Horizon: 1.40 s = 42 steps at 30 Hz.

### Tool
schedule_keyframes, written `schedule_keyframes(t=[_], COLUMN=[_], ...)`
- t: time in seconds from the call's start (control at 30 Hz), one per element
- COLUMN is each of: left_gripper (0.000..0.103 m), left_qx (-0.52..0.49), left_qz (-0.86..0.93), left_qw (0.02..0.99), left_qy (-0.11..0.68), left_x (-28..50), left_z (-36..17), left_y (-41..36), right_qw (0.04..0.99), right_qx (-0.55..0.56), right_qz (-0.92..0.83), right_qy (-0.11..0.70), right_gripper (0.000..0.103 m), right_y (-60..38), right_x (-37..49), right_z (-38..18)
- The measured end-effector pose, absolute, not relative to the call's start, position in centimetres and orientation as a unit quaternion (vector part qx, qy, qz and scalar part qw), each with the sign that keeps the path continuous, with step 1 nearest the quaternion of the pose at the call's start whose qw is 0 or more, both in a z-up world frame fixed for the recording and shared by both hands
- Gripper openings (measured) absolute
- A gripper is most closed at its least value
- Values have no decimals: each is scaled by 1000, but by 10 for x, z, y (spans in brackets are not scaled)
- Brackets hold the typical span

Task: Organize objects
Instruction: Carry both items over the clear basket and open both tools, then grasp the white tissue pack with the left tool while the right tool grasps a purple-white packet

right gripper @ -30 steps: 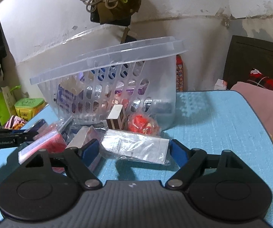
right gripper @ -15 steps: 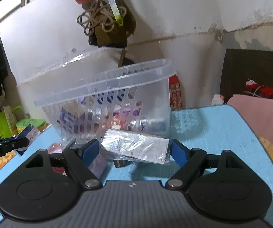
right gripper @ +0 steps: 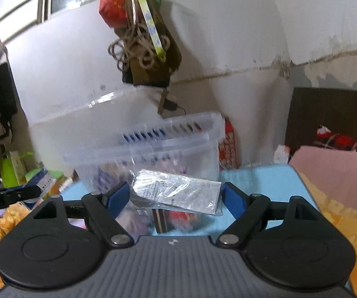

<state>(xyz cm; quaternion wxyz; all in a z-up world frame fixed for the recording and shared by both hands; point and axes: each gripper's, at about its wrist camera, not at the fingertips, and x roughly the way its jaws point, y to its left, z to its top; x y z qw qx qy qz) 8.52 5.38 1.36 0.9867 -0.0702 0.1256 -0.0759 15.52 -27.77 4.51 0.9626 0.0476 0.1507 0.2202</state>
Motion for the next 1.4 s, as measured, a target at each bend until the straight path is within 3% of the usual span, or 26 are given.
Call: schedule_keyframes(t=[0.2,0.4,0.43,0.5,0.63,0.87,1.17,1.4], left_gripper=[33,35,44,74,74,74,73,73], left_qx=[-68,-83,-81,-82,-86,-69,-92,-108], left_qz=[-109,-122,-114,-114,-109,-127,-106,-126], left_qw=[987,981,982,979,975,978,974,973], left_qy=[92,122,124,150,175,150,178,163], left_x=[129,207,216,231,237,167,98,81], left_z=[81,108,106,97,75,65,-15,-34], left_y=[38,18,16,15,17,25,32,19], right_qw=[969,969,970,972,970,965,954,950], right_qx=[-6,-19,-22,-34,-29,2,49,56], right_qz=[229,223,218,204,207,224,235,259], right_qy=[90,103,106,109,121,140,180,168], right_gripper=[84,84,86,103,103,103,103,99], right_y=[-248,-220,-217,-212,-215,-241,-252,-234], right_x=[181,256,264,273,272,223,124,96], right_z=[106,124,121,114,103,91,1,-25])
